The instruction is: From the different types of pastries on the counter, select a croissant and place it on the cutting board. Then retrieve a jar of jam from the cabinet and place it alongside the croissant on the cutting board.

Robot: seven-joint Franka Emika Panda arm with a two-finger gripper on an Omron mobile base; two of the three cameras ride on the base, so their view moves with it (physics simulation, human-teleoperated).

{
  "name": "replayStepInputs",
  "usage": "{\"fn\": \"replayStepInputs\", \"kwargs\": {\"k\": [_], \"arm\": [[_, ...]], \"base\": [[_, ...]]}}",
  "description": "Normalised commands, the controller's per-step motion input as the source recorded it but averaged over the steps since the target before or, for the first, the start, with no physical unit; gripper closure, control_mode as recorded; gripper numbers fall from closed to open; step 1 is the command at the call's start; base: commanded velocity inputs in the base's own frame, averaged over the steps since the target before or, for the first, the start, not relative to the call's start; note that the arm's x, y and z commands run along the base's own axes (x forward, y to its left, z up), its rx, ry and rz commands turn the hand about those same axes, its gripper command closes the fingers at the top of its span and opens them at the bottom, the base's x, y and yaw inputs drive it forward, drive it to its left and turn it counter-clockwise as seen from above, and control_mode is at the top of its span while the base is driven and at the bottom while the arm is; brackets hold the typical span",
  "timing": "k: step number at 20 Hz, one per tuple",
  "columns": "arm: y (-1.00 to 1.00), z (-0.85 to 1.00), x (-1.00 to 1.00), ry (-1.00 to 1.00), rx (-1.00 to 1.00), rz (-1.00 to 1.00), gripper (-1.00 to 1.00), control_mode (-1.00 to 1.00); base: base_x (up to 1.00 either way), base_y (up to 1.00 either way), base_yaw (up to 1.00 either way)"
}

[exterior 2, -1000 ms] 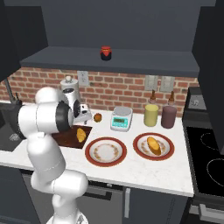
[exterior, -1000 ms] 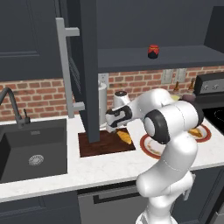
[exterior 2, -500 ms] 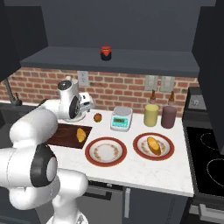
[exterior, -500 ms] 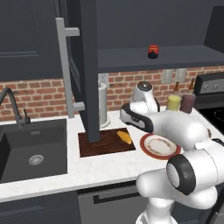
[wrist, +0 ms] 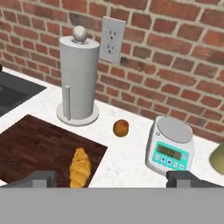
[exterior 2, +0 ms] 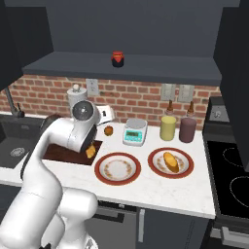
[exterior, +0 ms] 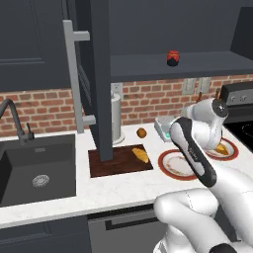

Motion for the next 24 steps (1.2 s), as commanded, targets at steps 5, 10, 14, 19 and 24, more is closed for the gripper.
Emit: {"fn": "replayStepInputs", "kwargs": {"k": [5,10,14,19,24], "arm": [[-0.41,1.00,-0.73,-0.18,0.12,-0.03,-1.00,-1.00],[-0.30,1.00,-0.57,-0.17,0.05,-0.05,-1.00,-1.00],[-0.25,1.00,-0.58,-0.08,0.08,-0.04,-1.00,-1.00],[-0.34,1.00,-0.57,0.00,0.11,0.00,-1.00,-1.00],[-0.34,1.00,-0.55,-0.01,0.12,-0.01,-1.00,-1.00]], "base": [[0.00,0.00,0.00],[0.00,0.00,0.00],[0.00,0.00,0.00],[0.00,0.00,0.00],[0.00,0.00,0.00]]}}
